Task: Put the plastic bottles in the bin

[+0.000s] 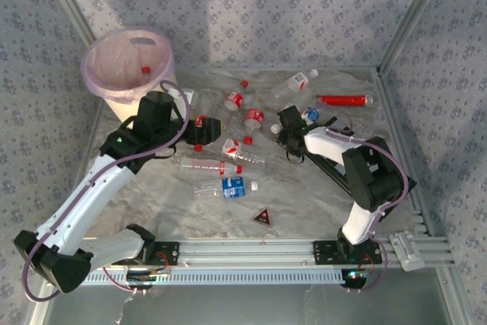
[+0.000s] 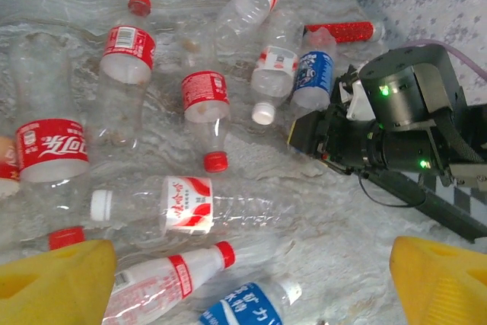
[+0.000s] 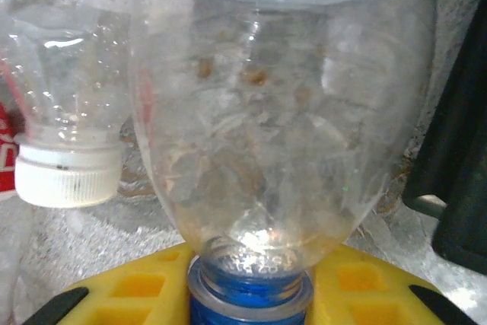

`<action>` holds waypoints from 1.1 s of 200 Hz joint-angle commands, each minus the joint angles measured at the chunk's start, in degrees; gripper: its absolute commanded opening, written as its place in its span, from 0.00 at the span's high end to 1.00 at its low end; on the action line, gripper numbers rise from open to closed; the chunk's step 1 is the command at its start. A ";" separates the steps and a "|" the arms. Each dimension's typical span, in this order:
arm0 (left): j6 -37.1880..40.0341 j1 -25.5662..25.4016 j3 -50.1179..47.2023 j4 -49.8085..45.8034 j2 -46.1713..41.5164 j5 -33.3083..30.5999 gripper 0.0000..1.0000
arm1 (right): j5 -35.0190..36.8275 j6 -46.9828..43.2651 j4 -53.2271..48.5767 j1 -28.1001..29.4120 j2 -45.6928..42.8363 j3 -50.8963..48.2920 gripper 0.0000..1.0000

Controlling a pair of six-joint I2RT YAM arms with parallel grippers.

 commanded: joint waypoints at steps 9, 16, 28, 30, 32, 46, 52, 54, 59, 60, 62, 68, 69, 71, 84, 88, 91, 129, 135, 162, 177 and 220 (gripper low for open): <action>-4.44 -0.42 -0.92 6.17 0.45 2.28 0.07 | 1.98 -6.15 -5.20 0.60 -6.26 0.95 0.74; -5.01 -0.44 -0.86 6.75 0.69 2.36 0.07 | 1.04 -7.59 -6.36 0.55 -7.40 0.94 0.74; -7.27 -0.46 -1.28 8.71 1.04 3.18 0.07 | 0.17 -10.69 -8.39 1.08 -10.30 0.69 0.75; -7.78 -0.42 -1.45 9.31 1.11 3.39 0.07 | 0.02 -11.30 -8.67 1.22 -10.83 0.50 0.75; -8.37 -0.39 -1.62 9.88 1.17 3.70 0.07 | -0.19 -11.96 -8.90 1.34 -11.40 0.37 0.75; -13.11 -0.46 -3.90 16.87 1.92 7.73 0.07 | -2.79 -17.15 -8.46 2.37 -15.79 -2.06 0.78; -15.25 -0.48 -4.97 20.57 2.51 10.05 0.06 | -5.24 -19.95 -7.04 2.72 -17.78 -3.56 0.79; -15.95 -0.54 -5.25 21.41 2.82 10.64 0.06 | -6.27 -20.87 -6.45 2.82 -18.52 -4.18 0.79; -17.43 -0.68 -5.85 24.22 3.53 12.07 0.05 | -8.99 -22.30 -4.86 2.95 -20.26 -5.60 0.80; -17.70 -0.71 -5.98 24.67 3.74 12.32 0.05 | -9.56 -23.35 -4.67 2.96 -20.64 -5.89 0.80; -18.17 -0.86 -6.12 25.63 4.09 12.79 0.05 | -10.78 -24.57 -3.88 2.96 -21.36 -6.37 0.80; -19.03 -1.21 -6.34 27.83 5.10 13.80 0.04 | -14.98 -28.11 -2.03 3.25 -23.41 -8.22 0.81; -19.16 -1.32 -6.36 28.10 5.31 13.93 0.04 | -15.64 -28.58 -1.85 3.28 -23.80 -8.56 0.81; -19.30 -1.41 -6.32 28.66 5.70 14.09 0.03 | -17.03 -29.49 -1.35 3.35 -24.53 -9.13 0.81; -19.38 -2.70 -5.72 30.65 8.16 14.59 0.00 | -23.06 -33.86 3.68 4.37 -29.53 -13.07 0.85; -19.13 -3.09 -5.40 30.94 8.85 14.65 0.00 | -24.81 -34.89 5.03 4.65 -31.04 -14.49 0.88; -19.01 -3.40 -5.22 31.15 9.40 14.70 0.00 | -26.01 -35.54 5.75 4.79 -32.13 -15.32 0.88; -18.87 -6.00 -3.73 33.29 14.61 13.89 0.00 | -32.79 -38.19 8.43 6.21 -41.18 -19.70 0.88; -19.19 -6.43 -3.73 33.91 15.26 13.76 0.00 | -33.25 -38.20 8.46 6.48 -41.81 -19.85 0.91; -19.41 -8.42 -3.19 35.87 17.70 12.90 0.00 | -34.61 -38.28 7.86 7.40 -42.41 -18.81 0.92; -19.25 -9.40 -2.28 35.96 19.05 12.21 0.00 | -35.68 -38.78 7.54 8.16 -41.71 -17.90 0.92; -20.34 -9.63 -1.54 37.57 21.12 10.45 0.19 | -35.13 -40.46 6.16 10.07 -40.23 -16.38 0.92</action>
